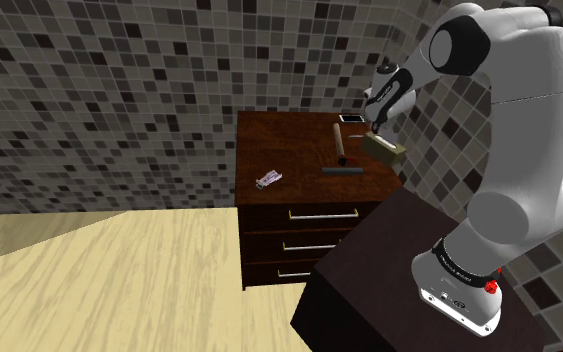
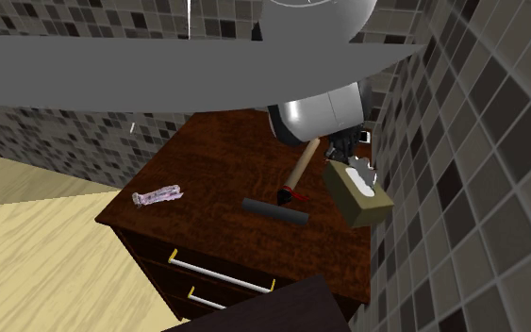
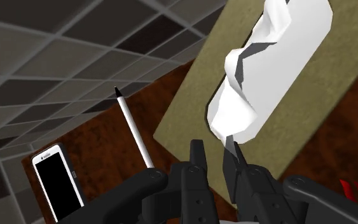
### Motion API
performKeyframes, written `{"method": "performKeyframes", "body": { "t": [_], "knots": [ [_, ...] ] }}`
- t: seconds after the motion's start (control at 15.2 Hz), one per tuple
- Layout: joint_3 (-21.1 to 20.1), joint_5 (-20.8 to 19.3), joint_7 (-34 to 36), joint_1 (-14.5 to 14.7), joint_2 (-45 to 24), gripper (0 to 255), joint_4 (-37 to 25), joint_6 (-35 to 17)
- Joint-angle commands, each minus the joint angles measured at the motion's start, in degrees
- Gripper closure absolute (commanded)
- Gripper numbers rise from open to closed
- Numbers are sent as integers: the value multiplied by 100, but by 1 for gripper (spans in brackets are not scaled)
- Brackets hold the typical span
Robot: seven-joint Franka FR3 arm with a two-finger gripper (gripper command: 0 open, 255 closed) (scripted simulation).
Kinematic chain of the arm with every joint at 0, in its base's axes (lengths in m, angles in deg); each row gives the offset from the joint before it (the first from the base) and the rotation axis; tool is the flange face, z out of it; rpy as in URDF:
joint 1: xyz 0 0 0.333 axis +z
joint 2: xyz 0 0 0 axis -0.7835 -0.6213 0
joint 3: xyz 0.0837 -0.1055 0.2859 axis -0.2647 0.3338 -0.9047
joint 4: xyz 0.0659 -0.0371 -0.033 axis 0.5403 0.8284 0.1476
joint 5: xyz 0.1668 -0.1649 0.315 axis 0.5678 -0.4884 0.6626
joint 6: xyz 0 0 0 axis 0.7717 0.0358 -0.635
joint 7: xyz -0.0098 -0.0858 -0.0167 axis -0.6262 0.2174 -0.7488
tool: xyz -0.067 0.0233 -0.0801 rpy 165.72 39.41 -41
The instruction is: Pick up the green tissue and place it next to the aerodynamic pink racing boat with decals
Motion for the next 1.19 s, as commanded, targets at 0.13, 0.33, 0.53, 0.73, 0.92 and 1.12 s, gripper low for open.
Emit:
{"method": "performKeyframes", "body": {
  "t": [0.13, 0.33, 0.53, 0.73, 0.92, 1.12],
  "knots": [
    [19, -5, -87, -5, 271, 255, 80, 205],
    [19, -5, -147, 3, 465, 255, 117, 353],
    [20, -3, -207, 13, 654, 255, 144, 506],
    [21, 1, -269, 22, 837, 255, 160, 664],
    [21, 7, -330, 32, 1013, 255, 164, 827],
    [20, 13, -391, 42, 1183, 255, 158, 994]
  ]
}}
